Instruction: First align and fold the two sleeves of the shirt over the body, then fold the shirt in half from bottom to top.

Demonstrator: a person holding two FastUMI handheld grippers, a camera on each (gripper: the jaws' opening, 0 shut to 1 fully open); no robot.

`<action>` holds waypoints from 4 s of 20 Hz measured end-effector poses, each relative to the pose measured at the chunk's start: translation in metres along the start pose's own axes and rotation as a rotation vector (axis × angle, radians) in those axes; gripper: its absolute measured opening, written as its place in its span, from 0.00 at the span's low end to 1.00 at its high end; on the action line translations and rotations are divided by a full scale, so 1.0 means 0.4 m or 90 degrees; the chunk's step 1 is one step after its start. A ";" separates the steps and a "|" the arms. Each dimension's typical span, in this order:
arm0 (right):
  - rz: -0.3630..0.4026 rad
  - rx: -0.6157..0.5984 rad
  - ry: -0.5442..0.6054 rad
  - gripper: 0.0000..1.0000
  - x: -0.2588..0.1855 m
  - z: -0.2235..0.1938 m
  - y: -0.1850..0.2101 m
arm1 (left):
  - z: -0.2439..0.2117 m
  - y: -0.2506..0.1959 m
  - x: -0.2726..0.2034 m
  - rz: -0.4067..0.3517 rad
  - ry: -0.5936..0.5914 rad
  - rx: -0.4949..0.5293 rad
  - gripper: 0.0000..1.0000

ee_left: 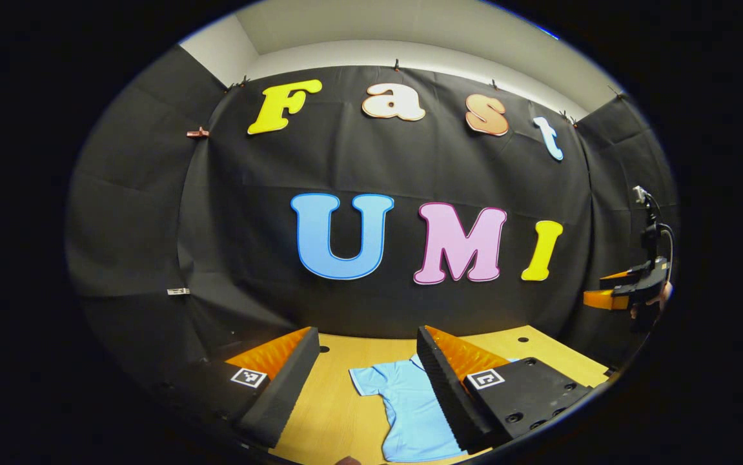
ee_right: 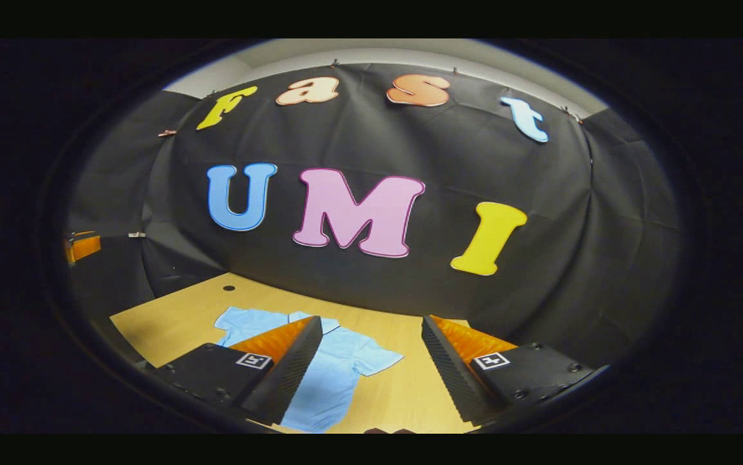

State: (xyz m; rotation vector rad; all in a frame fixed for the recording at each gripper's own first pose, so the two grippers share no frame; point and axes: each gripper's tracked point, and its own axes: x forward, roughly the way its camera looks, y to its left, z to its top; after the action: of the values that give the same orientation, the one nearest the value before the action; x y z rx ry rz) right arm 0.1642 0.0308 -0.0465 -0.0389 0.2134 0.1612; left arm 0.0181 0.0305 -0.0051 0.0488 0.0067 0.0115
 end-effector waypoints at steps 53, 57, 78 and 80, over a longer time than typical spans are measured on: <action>0.192 0.276 0.352 0.97 0.512 -0.582 0.107 | -0.646 0.062 0.723 0.077 0.378 -0.059 0.97; 0.155 0.301 0.330 0.97 0.388 -0.557 -0.007 | -0.872 0.079 0.856 0.098 0.531 -0.025 0.97; 0.119 0.308 0.352 0.97 0.289 -0.618 -0.095 | -0.765 -0.255 0.916 -0.219 0.466 0.034 0.06; 0.125 0.311 0.353 0.97 0.289 -0.619 -0.075 | -0.788 -0.330 0.875 -0.266 0.502 0.026 0.06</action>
State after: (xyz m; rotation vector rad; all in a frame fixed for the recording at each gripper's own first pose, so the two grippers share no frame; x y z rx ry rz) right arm 0.2292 0.0053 -0.3126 0.4291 0.8057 0.2891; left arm 0.3672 -0.0817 -0.3285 0.0804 0.8059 -0.3885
